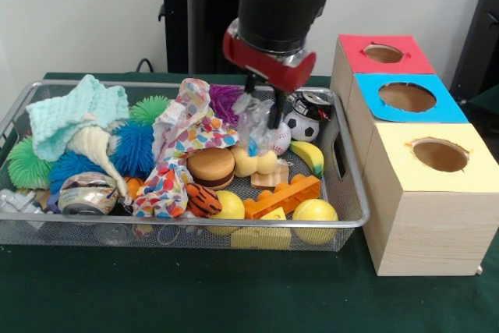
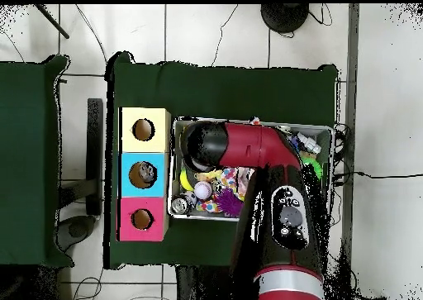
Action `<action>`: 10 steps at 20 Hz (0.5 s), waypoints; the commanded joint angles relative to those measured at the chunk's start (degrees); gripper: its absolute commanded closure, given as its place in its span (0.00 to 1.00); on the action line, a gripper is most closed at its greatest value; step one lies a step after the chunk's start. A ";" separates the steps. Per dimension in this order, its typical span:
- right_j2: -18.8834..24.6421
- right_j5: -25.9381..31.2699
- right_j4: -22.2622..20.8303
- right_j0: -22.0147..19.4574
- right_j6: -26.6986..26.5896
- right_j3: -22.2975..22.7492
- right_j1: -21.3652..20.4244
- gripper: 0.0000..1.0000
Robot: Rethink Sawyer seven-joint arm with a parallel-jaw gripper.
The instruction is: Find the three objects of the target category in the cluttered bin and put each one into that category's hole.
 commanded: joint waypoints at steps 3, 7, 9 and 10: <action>7.82 -1.91 2.85 0.36 -0.85 8.97 -1.63 1.00; 7.59 -1.25 3.77 2.47 2.26 9.30 -2.49 1.00; 7.47 -1.86 4.49 3.61 4.06 9.64 -2.53 1.00; 7.38 -1.93 4.97 4.14 4.80 9.74 -2.64 1.00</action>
